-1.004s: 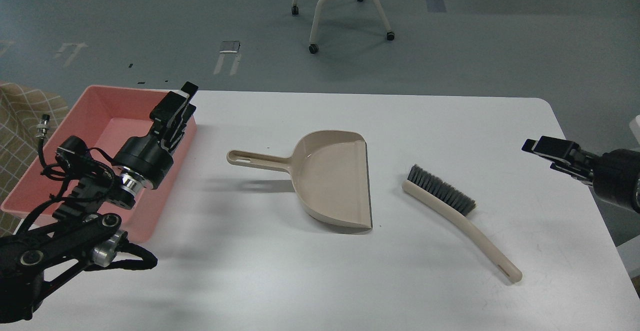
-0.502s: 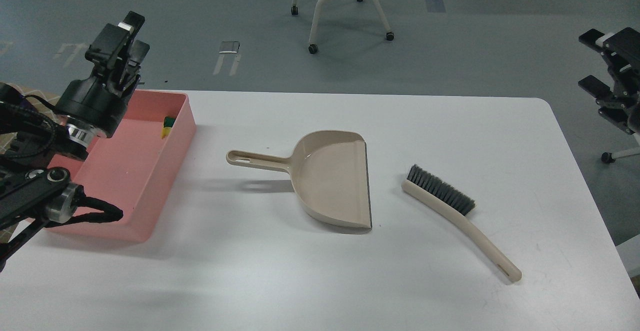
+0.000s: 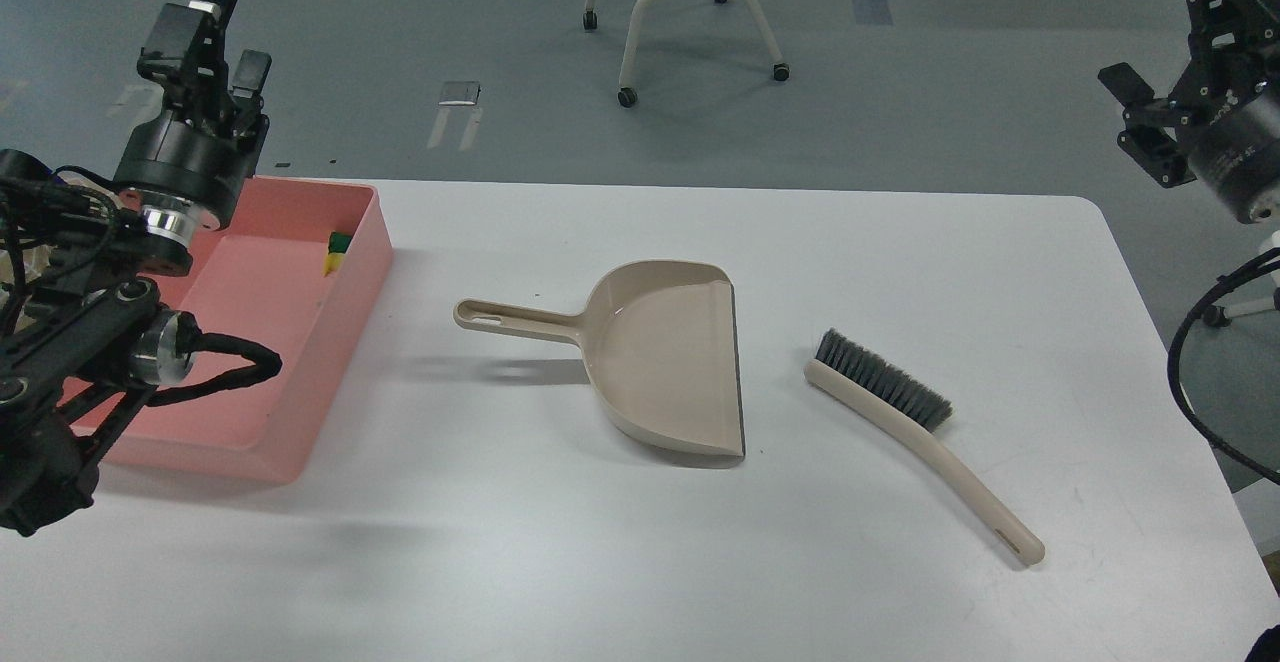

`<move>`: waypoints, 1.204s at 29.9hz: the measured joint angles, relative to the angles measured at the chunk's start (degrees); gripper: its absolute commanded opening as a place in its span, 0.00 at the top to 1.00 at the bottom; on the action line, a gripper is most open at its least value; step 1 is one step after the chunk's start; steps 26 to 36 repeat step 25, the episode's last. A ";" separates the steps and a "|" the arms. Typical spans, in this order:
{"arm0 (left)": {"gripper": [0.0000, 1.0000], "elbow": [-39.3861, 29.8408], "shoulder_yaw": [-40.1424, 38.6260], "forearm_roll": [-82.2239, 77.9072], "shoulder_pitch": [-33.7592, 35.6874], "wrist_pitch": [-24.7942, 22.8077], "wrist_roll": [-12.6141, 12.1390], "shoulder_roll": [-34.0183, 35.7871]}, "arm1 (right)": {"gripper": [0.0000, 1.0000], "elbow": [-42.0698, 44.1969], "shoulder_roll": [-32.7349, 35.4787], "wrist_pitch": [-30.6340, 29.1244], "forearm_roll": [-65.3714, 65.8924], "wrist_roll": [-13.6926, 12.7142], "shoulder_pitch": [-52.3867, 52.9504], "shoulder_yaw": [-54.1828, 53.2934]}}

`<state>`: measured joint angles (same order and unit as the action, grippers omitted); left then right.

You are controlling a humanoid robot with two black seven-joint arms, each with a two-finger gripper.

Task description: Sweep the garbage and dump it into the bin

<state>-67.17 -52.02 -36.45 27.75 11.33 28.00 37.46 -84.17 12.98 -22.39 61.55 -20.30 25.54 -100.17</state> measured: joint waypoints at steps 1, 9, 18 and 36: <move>0.18 1.46 -0.07 0.96 1.22 -0.81 0.00 -0.72 | 0.00 1.05 -1.19 1.13 -0.78 0.01 1.10 0.03; 0.13 9.61 -2.64 10.62 5.35 -10.72 -0.09 -2.81 | 0.00 14.23 -7.04 8.04 -12.36 4.12 7.08 0.20; 0.10 11.25 -5.18 13.14 5.55 -13.33 -0.58 -6.13 | 0.00 23.40 -8.83 9.40 -19.13 6.42 9.04 0.66; 0.10 11.26 -5.89 16.63 5.83 -17.11 -0.45 -5.70 | 0.00 23.05 -8.75 8.56 -19.27 6.46 7.44 0.73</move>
